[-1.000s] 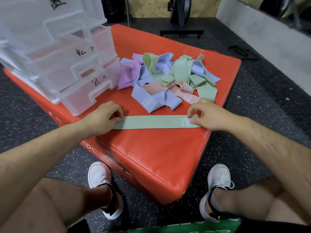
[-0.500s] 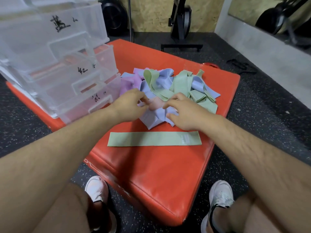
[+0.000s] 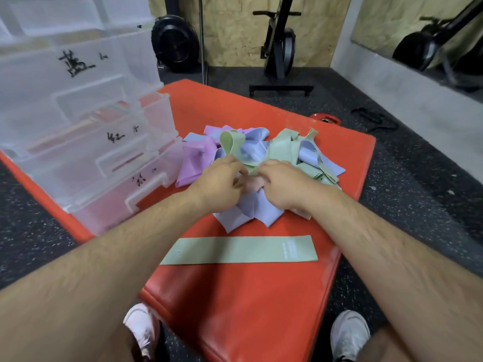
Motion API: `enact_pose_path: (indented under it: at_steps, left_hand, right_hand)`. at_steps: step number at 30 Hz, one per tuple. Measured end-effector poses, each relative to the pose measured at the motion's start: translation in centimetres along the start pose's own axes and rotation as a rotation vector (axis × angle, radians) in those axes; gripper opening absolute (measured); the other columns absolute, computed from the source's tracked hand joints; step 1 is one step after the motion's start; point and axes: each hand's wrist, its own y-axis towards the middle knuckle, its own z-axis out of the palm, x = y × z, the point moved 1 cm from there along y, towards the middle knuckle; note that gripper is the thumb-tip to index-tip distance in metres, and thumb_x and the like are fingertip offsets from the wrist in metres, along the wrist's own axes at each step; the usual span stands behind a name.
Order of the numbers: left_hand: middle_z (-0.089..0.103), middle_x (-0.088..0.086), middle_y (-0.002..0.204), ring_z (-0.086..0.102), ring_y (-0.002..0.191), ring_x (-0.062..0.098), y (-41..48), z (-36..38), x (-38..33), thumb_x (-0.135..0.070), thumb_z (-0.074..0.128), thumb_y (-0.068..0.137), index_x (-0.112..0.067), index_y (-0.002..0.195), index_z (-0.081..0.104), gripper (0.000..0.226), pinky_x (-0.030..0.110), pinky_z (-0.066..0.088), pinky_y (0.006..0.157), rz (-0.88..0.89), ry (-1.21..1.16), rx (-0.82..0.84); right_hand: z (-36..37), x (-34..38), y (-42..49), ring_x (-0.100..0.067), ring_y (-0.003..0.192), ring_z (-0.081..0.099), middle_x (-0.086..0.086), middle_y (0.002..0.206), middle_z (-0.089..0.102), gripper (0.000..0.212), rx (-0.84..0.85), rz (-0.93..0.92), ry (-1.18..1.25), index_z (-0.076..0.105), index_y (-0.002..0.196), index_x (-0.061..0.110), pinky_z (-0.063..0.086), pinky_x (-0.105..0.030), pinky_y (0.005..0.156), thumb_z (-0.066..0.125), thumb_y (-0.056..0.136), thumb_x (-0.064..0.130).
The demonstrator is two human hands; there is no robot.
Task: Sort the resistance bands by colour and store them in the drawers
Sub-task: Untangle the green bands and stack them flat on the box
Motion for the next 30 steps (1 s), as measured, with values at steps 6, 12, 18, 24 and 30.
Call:
enact_pose_path:
  at_steps: [6,12,18,24,30]
  left_hand:
    - [0.047,-0.008,0.123,0.058,0.093,0.006,-0.1,-2.1,-2.2,-0.025,0.07,0.089,-0.018,0.13,0.054,0.045,0.016,0.049,0.076,-0.008,-0.287,-0.277]
    - [0.068,-0.004,0.085,0.059,0.075,0.005,-0.7,-4.9,-5.8,-0.018,0.065,0.093,-0.016,0.1,0.068,0.008,0.018,0.045,0.068,-0.03,-0.49,-0.323]
    - [0.06,-0.006,0.061,0.052,0.055,0.007,-2.6,-6.0,-7.5,-0.024,0.071,0.09,-0.003,0.094,0.064,0.023,0.024,0.044,0.053,-0.173,-0.883,-0.313]
    - [0.053,0.0,0.067,0.048,0.055,0.012,-4.4,-6.4,-7.2,-0.032,0.072,0.088,-0.017,0.107,0.064,0.025,0.019,0.04,0.049,-0.213,-0.844,-0.23]
    - [0.063,-0.002,0.083,0.055,0.067,0.012,-5.1,-6.6,-6.1,-0.028,0.07,0.09,-0.021,0.095,0.066,0.009,0.023,0.045,0.055,-0.186,-0.725,-0.192]
  right_hand:
    - [-2.9,0.5,-2.3,-0.019,0.124,0.053,0.005,0.142,0.051,0.045,-0.291,-0.216,0.108,0.061,0.132,0.016,0.046,-0.039,0.1,0.042,0.094,0.004]
    - [-5.7,1.5,-5.2,-0.008,0.113,0.057,0.003,0.123,0.066,0.044,-0.594,-0.498,0.296,0.074,0.115,0.013,0.043,-0.031,0.098,0.049,0.083,-0.005]
    - [-5.3,1.2,-6.6,-0.005,0.089,0.058,0.007,0.106,0.066,0.034,-0.391,-0.152,0.914,0.061,0.122,0.028,0.044,-0.02,0.083,0.071,0.091,0.019]
    - [-4.2,1.5,-6.6,-0.016,0.081,0.054,-0.005,0.085,0.058,0.015,-0.281,-0.171,0.984,0.07,0.087,0.017,0.044,-0.037,0.08,0.062,0.098,0.022]
    - [-3.0,2.9,-6.9,-0.01,0.077,0.051,0.003,0.079,0.055,0.017,-0.179,-0.172,0.88,0.066,0.103,0.013,0.041,-0.032,0.074,0.061,0.099,0.028]
